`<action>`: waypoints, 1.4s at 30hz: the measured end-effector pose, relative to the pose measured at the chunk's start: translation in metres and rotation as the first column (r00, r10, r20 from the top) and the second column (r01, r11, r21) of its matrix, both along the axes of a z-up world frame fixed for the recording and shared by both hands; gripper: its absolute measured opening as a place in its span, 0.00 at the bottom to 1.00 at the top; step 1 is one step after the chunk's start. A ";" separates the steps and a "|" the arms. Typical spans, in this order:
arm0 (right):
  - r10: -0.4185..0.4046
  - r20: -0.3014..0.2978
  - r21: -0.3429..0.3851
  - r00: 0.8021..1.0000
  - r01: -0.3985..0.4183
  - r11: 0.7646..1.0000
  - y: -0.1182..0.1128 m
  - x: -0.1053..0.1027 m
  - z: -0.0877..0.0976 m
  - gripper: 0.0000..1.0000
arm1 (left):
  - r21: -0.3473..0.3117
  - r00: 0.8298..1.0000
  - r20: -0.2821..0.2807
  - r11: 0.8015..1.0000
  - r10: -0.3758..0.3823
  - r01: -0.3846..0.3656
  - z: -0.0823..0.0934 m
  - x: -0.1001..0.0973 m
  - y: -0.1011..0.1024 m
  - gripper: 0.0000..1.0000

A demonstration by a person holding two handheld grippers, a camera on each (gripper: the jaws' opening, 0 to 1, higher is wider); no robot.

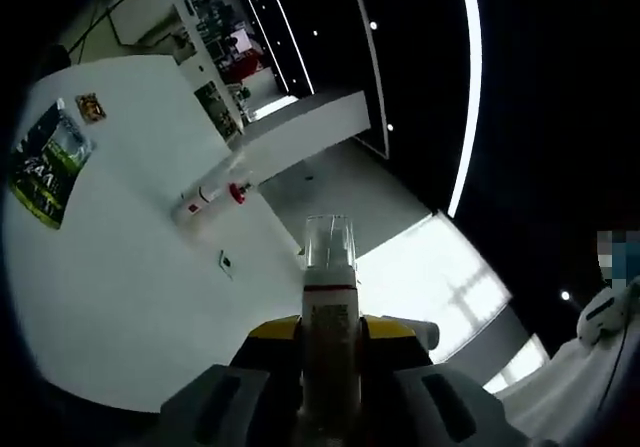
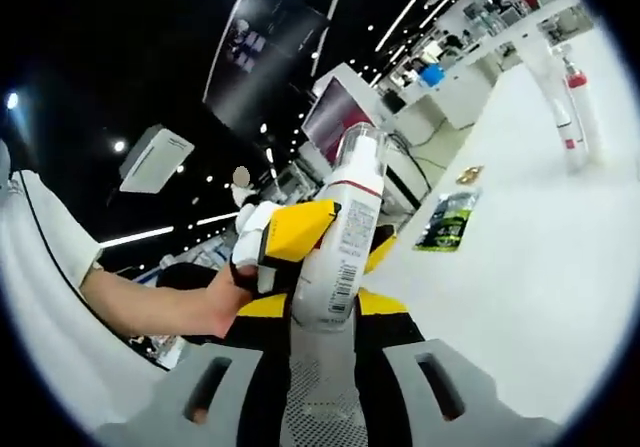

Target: Arrange the skincare products in the storage area until every visible bottle or jar stands upright without overlapping.

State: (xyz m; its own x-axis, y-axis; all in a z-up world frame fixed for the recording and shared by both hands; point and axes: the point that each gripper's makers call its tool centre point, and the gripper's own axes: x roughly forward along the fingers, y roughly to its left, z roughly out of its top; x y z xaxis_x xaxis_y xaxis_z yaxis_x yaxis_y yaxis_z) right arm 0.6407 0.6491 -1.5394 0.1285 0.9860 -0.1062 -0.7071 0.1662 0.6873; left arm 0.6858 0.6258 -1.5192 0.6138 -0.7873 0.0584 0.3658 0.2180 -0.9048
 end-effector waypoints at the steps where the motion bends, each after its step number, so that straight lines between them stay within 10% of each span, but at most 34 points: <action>1: 0.000 0.000 0.000 1.000 0.000 1.000 0.000 0.000 0.000 0.21 | -0.006 1.000 -0.003 1.000 0.006 -0.006 0.000 0.001 0.002 0.22; 7: 0.016 0.011 -0.020 1.000 -0.015 1.000 0.000 -0.001 -0.005 0.22 | 0.007 1.000 -0.007 1.000 0.021 -0.021 -0.002 0.002 0.001 0.22; 14: -0.023 0.111 -0.114 0.994 0.036 0.993 0.002 0.006 -0.016 0.24 | 0.178 0.991 0.103 0.979 0.083 -0.100 -0.014 0.011 0.011 0.22; 25: -0.066 0.077 -0.139 0.995 0.077 0.987 -0.001 0.013 -0.023 0.22 | 0.267 0.990 0.136 0.961 0.034 -0.070 -0.026 0.010 0.000 0.22; 42: -0.035 0.173 -0.207 0.984 0.071 0.976 -0.007 0.011 -0.026 0.20 | 0.250 0.991 0.131 0.968 -0.021 -0.013 -0.024 0.000 -0.008 0.23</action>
